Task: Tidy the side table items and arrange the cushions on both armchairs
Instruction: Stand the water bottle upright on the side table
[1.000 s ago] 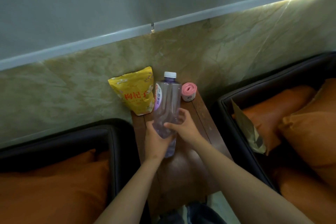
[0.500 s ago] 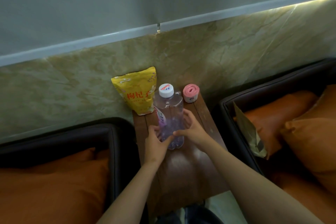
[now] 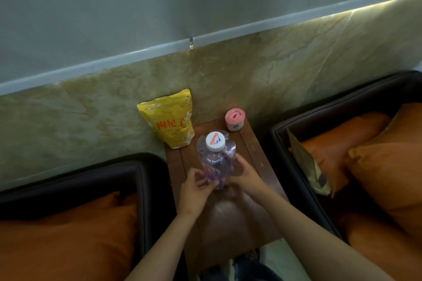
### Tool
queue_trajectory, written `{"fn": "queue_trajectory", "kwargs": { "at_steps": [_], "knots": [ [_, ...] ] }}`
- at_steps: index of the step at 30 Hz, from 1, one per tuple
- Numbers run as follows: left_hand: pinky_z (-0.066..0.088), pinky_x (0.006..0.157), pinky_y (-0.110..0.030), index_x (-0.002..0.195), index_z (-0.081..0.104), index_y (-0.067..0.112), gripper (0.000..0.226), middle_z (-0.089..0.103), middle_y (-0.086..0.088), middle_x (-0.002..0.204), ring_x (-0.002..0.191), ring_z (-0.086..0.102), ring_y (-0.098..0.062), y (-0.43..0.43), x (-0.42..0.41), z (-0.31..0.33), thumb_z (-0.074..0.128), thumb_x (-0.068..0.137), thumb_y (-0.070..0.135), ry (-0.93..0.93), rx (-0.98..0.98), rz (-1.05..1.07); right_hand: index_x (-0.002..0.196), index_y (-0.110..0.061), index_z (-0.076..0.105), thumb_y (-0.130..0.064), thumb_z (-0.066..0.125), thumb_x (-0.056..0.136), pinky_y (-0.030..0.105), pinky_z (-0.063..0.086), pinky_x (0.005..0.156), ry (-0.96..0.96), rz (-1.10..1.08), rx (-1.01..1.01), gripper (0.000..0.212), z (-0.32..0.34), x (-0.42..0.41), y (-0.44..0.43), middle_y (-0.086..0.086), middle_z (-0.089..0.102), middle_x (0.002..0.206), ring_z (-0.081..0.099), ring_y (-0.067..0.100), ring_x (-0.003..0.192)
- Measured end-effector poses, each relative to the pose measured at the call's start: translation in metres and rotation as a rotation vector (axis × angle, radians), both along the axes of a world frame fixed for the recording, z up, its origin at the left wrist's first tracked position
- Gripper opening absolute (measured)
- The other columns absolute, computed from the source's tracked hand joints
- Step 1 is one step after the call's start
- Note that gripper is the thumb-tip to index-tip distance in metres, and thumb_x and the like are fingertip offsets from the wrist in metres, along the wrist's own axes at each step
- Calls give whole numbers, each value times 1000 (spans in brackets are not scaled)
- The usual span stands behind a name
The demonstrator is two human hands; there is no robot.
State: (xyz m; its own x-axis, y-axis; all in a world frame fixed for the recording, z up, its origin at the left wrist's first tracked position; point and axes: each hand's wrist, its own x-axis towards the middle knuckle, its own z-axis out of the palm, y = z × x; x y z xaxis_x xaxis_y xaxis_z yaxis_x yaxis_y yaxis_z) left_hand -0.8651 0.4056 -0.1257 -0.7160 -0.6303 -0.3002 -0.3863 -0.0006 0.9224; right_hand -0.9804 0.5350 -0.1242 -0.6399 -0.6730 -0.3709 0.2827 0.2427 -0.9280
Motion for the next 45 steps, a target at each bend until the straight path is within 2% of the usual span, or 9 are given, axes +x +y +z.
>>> {"fn": "queue_trajectory", "kwargs": {
  "at_steps": [3, 10, 13, 18, 23, 27, 31, 36, 45],
  "knots": [
    [50, 75, -15, 105, 48, 12, 51, 62, 2, 103, 92, 60, 3, -4, -2, 7, 83, 68, 7, -2, 10, -67, 139, -19, 40, 5, 78, 68, 10, 48, 80, 60, -20, 2, 83, 4, 4, 1, -13, 52, 128, 54, -6, 111],
    [50, 75, -12, 135, 35, 18, 93, 57, 9, 119, 101, 60, 5, -38, -17, 36, 82, 60, -11, 44, 34, -322, 136, -34, 37, -39, 88, 52, 38, 41, 106, 230, -79, 109, 98, 12, 13, 2, -5, 36, 140, 40, 13, 129],
    [52, 83, -22, 133, 44, 14, 90, 62, -1, 120, 109, 62, -13, -49, -25, 36, 88, 56, -1, -29, -35, -370, 131, -36, 42, -44, 87, 53, 40, 46, 102, 225, -91, 99, 90, 12, 13, -8, -4, 45, 136, 47, 13, 124],
    [53, 76, -17, 133, 48, 10, 94, 64, -7, 120, 96, 66, -15, -49, -36, 33, 92, 50, 13, -39, -106, -264, 135, -16, 44, -9, 86, 64, 16, 47, 92, 210, -137, 7, 83, 13, -2, -20, 0, 55, 130, 52, 9, 121],
    [45, 70, -4, 128, 48, 20, 79, 64, 1, 103, 88, 62, -10, -40, -63, 36, 85, 62, 2, 51, -203, -117, 120, -27, 46, -6, 86, 57, 31, 48, 98, 241, -158, -21, 77, 15, -33, -38, 4, 55, 127, 54, 14, 120],
    [53, 84, -26, 122, 47, 36, 74, 67, 1, 108, 97, 66, -15, -47, -90, 31, 83, 58, 26, 90, -207, -38, 119, -26, 47, 5, 82, 64, 21, 48, 94, 267, -144, -17, 72, 16, -67, -59, -5, 58, 118, 57, -6, 106],
    [47, 99, -44, 128, 37, 55, 81, 59, 1, 131, 117, 59, -19, -66, -119, 14, 74, 56, 45, 128, -223, -4, 132, -26, 48, -7, 83, 67, 39, 50, 98, 246, -129, -16, 76, 19, -94, -82, 1, 63, 122, 59, 18, 115],
    [47, 99, -47, 127, 27, 67, 83, 56, 2, 134, 117, 59, -21, -80, -144, 7, 70, 60, 44, 146, -254, 73, 131, -23, 45, 10, 72, 74, 28, 54, 89, 206, -64, -70, 71, 18, -125, -104, -3, 64, 107, 62, 5, 97],
    [44, 102, -48, 143, 26, 38, 83, 51, -3, 140, 126, 52, -19, -79, -160, -4, 67, 71, 40, 134, -266, 129, 141, -13, 39, 13, 70, 74, 25, 55, 82, 165, -45, -87, 78, 14, -143, -109, 13, 63, 116, 66, 1, 91]
  ]
}}
